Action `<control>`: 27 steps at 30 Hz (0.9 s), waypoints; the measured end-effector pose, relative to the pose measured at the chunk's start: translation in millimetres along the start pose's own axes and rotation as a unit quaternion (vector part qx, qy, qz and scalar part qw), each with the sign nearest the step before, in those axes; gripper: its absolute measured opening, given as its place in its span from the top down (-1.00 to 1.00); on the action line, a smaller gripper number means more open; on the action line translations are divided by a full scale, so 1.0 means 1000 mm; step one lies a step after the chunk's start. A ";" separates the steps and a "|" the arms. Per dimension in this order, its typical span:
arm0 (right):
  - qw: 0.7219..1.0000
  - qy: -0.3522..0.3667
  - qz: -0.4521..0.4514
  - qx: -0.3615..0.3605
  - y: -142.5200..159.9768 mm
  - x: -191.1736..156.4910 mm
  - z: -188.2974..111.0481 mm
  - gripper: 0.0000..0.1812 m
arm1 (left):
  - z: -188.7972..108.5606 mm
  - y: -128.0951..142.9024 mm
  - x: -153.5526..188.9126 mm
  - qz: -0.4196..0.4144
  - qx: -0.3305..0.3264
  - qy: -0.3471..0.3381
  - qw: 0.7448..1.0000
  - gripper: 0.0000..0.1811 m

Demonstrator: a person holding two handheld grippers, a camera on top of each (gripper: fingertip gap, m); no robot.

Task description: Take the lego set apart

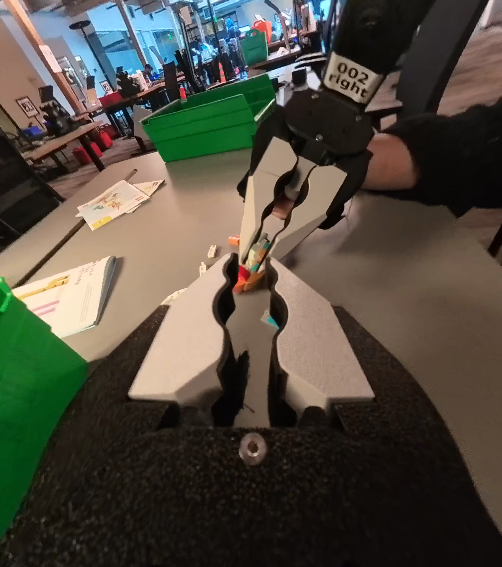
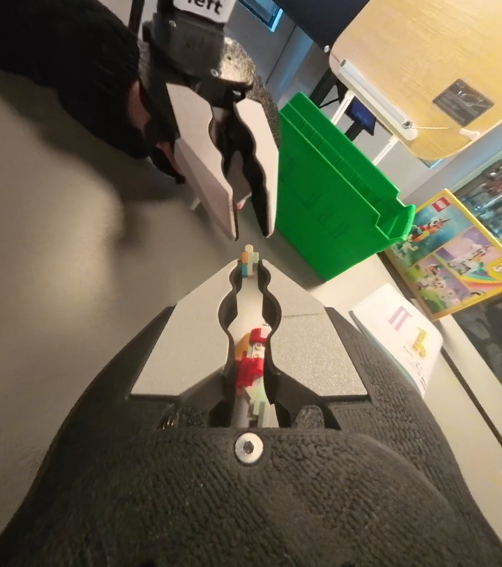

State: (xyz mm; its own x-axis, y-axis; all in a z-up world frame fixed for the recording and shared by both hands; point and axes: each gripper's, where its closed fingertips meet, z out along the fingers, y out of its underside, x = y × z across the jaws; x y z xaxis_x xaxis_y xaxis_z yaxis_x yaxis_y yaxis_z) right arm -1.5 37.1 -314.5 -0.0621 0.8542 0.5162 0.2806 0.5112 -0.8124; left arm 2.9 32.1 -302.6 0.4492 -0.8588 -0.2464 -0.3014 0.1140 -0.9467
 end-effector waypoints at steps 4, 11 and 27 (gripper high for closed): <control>1.000 -0.011 -0.005 0.009 -0.003 -0.004 -0.001 0.92 | 0.004 0.006 0.010 0.066 -0.021 0.004 0.998 0.90; 0.999 -0.021 -0.033 0.011 -0.003 -0.010 -0.002 0.91 | 0.003 0.005 0.013 0.043 -0.011 0.024 0.999 0.93; 0.985 -0.089 0.147 0.000 0.001 -0.013 -0.003 0.73 | 0.001 0.027 0.012 0.330 -0.090 -0.021 0.939 0.97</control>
State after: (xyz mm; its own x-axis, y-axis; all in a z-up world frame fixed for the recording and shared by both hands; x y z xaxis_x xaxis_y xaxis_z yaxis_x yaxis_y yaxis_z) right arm 2.8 26.0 -321.6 -0.1445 0.9686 0.2021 0.3116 0.2384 -0.9198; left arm 1.2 25.4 -331.5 0.1458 -0.6095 -0.7792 -0.6622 0.5251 -0.5346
